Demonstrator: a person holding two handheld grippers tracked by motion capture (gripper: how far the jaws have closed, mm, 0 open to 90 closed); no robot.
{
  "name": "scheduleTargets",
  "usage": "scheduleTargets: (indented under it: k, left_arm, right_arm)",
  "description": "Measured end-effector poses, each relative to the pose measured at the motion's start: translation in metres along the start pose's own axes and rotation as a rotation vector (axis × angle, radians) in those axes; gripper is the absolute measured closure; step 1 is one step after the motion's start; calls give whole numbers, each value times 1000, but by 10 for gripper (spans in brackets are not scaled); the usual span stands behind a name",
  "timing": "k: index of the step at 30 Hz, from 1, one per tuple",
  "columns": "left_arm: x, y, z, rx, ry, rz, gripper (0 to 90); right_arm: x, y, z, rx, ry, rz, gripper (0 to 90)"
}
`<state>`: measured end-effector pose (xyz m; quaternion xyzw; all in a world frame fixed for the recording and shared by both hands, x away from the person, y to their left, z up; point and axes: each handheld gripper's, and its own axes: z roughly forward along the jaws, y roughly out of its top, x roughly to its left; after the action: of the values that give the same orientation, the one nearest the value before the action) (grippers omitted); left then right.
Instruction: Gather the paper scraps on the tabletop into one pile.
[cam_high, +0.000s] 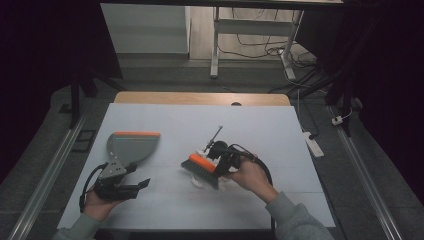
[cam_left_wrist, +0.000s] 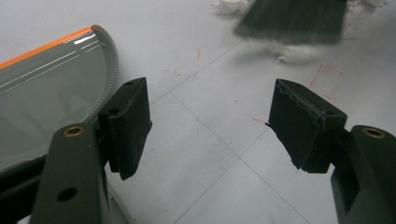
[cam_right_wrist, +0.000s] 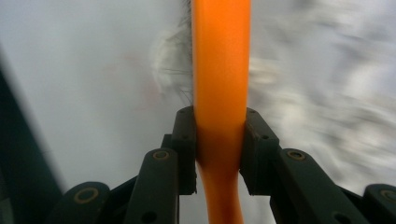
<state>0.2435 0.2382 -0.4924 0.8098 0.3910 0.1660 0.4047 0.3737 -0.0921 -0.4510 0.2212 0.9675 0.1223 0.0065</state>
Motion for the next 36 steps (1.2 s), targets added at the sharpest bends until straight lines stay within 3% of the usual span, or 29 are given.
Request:
scheduleTargets:
  k: [2,5,7,10,12,15,18,20,23,26,28,31,33,36]
  left_arm:
    - [1,0,0,0,-1,-2,300]
    - [1,0,1,1,-1,-3,300]
    - [1,0,1,3,-1,-2,300]
    - [0,1,2,6,-1,3,300]
    - [-1,1,1,3,0,2,300]
    - [-1,0,-1,-4,2,1,301]
    - [0,0,-2,-11,4,-4,303]
    - [0,0,-2,-9,4,-2,303]
    - [0,0,-1,-8,1,-4,303]
    - [0,0,-2,-9,0,-2,302]
    - [0,0,-2,-11,-1,-2,303]
    - [0,0,-1,-9,-2,-1,303]
    - [0,0,-1,-8,-2,-2,302]
    - [0,0,-1,-9,0,-3,302]
  right_arm:
    - [-12,-4,-7,-17,-35,29,708]
    - [-18,-12,-25,-91,-15,52,708]
    - [-14,-16,-38,-140,-4,33,708]
    - [4,-17,-49,-193,66,3,708]
    - [20,-14,-43,-183,118,-34,708]
    - [42,-6,-24,-123,155,-69,708]
    - [47,1,2,-77,192,-48,708]
    - [47,6,13,-69,176,-39,708]
    - [40,14,15,-36,143,-26,708]
    - [23,13,13,-16,116,30,707]
    - [10,8,7,-16,45,65,708]
    - [-6,-5,-6,-56,-10,109,708]
    - [-10,-15,-19,-100,3,119,708]
    - [-6,-32,-40,-160,9,86,708]
